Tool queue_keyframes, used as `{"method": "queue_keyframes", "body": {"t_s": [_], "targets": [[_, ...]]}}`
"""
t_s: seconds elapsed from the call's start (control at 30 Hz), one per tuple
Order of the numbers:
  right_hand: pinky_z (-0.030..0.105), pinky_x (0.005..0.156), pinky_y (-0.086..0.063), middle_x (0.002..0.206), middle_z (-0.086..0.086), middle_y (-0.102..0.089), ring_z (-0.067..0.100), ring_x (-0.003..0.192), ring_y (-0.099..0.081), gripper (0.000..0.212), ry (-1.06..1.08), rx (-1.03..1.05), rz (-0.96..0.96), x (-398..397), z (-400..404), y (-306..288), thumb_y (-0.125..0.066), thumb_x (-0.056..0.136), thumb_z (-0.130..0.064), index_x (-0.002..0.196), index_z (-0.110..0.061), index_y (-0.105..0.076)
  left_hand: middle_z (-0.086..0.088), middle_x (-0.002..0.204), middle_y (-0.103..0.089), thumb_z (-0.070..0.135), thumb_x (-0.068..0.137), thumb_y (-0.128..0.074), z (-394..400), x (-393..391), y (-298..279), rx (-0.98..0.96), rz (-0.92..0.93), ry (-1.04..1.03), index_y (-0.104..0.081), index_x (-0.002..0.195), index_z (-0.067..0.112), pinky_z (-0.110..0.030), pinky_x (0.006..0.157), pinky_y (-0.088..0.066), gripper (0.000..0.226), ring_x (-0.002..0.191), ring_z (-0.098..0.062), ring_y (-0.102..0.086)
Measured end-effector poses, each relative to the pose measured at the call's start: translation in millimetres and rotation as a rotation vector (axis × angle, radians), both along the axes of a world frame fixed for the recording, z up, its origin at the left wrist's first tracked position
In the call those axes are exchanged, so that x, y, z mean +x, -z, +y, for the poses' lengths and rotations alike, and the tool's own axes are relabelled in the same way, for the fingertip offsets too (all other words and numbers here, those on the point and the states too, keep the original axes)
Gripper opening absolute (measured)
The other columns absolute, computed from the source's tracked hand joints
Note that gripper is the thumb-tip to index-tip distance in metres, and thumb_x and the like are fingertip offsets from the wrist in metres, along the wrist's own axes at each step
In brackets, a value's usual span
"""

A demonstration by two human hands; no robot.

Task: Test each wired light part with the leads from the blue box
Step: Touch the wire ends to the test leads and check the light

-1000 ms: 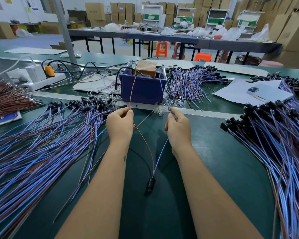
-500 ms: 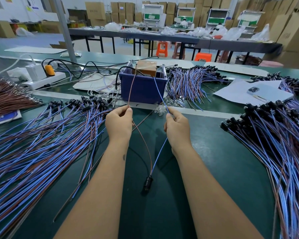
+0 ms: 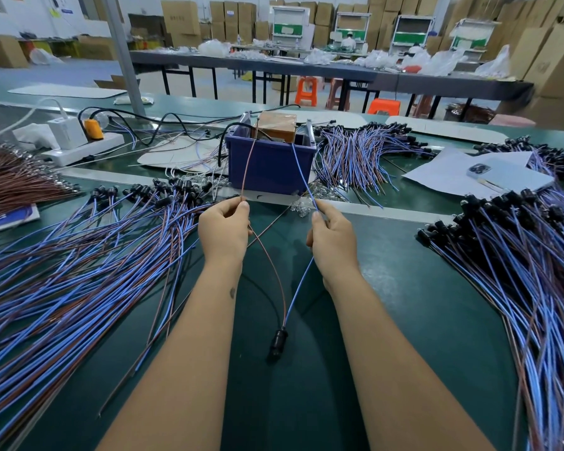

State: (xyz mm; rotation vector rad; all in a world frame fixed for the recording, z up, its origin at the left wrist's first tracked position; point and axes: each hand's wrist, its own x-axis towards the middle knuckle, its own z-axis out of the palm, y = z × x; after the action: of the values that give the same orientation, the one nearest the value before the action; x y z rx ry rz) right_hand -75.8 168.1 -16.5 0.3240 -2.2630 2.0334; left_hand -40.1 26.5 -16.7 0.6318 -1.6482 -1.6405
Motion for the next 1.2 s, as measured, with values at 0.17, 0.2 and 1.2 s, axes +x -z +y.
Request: {"method": "queue_keyframes", "body": {"t_s": [0.17, 0.2, 1.2], "targets": [[0.017, 0.052, -0.041, 0.056, -0.004, -0.046, 0.000, 0.045, -0.041, 0.030, 0.004, 0.019, 0.006, -1.2, -0.7, 1.1, -0.041, 0.101, -0.016, 0.120, -0.032, -0.058, 0.002, 0.065, -0.060, 0.010, 0.094, -0.060, -2.9, -1.0, 1.2, 0.039, 0.027, 0.010, -0.069, 0.107, 0.007, -0.017, 0.053, -0.048, 0.017, 0.043, 0.003, -0.050], [0.020, 0.054, -0.043, 0.055, -0.004, -0.046, 0.001, 0.046, -0.041, 0.029, 0.003, 0.017, 0.008, -1.2, -0.9, 1.3, -0.041, 0.102, -0.016, 0.117, -0.035, -0.057, 0.002, 0.065, -0.060, 0.010, 0.094, -0.060, -3.2, -1.3, 1.1, 0.044, 0.030, 0.011, -0.069, 0.107, 0.007, -0.015, 0.052, -0.048, 0.017, 0.043, 0.003, -0.050], [0.029, 0.058, -0.048, 0.050, -0.008, -0.052, 0.004, 0.049, -0.049, 0.023, 0.013, 0.004, 0.005, -3.7, -0.5, 4.8, -0.042, 0.101, -0.022, 0.115, -0.036, -0.054, 0.002, 0.075, -0.064, 0.010, 0.094, -0.060, 0.6, -0.3, 2.0, 0.040, -0.001, 0.080, -0.068, 0.114, 0.008, -0.015, 0.051, -0.047, 0.022, 0.057, -0.004, -0.054]]}}
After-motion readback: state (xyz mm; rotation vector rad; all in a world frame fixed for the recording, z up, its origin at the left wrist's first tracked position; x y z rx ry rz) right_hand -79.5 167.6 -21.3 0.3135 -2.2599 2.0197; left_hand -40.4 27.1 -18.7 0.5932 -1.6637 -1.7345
